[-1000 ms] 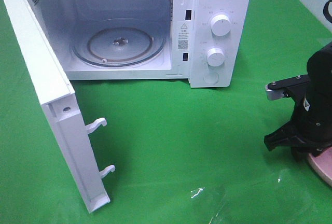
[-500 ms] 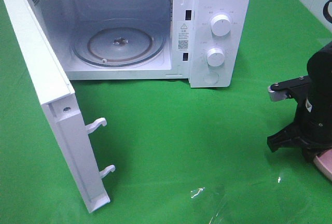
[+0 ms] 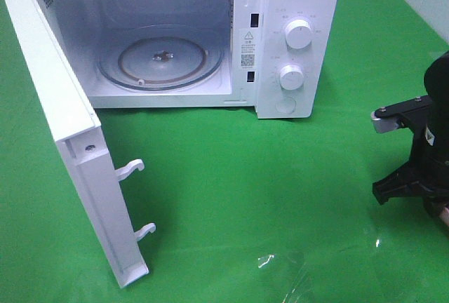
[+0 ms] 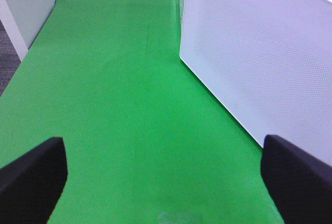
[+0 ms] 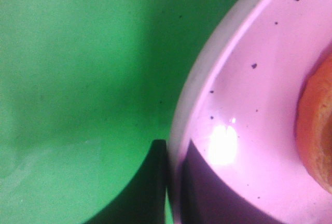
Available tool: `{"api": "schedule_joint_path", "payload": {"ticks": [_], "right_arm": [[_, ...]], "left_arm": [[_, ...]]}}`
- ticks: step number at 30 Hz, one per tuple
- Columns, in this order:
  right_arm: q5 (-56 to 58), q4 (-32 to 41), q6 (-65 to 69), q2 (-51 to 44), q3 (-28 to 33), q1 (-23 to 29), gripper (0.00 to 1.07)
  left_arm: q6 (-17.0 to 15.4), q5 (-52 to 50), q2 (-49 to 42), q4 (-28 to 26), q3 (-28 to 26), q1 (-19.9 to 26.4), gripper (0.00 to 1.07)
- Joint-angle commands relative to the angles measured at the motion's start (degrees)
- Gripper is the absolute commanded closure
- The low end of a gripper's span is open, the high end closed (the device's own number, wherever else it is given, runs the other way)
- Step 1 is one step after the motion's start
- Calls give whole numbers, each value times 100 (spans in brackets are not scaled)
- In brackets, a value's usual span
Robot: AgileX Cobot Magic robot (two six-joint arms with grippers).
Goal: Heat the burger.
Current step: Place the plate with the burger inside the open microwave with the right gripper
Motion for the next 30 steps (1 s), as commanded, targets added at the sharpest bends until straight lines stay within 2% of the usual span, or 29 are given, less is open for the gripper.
{"api": "schedule_joint_path", "payload": {"ticks": [1,7,11,15,19,22,30], "right_arm": [[401,-315,103,-241,-34,246,107],[630,-544,252,-470,-34,493,107],[940,-653,252,-819,-23,871,107],[1020,-682,252,-917,-11,1014,107],[1278,-785,252,-1232,92,1438,107],[1306,-785,252,-1278,109,1513,107],[1392,-785,275,-1673,533,2154,107]], "left_arm": [[-11,-63,-92,-46,17,-29,13],[-11,-63,-92,-46,17,-29,13],[-11,-63,-92,-46,17,-29,13],[-11,-63,-92,-46,17,-29,13],[-11,-63,-92,-46,17,-29,13],[-11,-63,-92,-46,17,-29,13],[-11,-63,-92,-46,17,-29,13]]}}
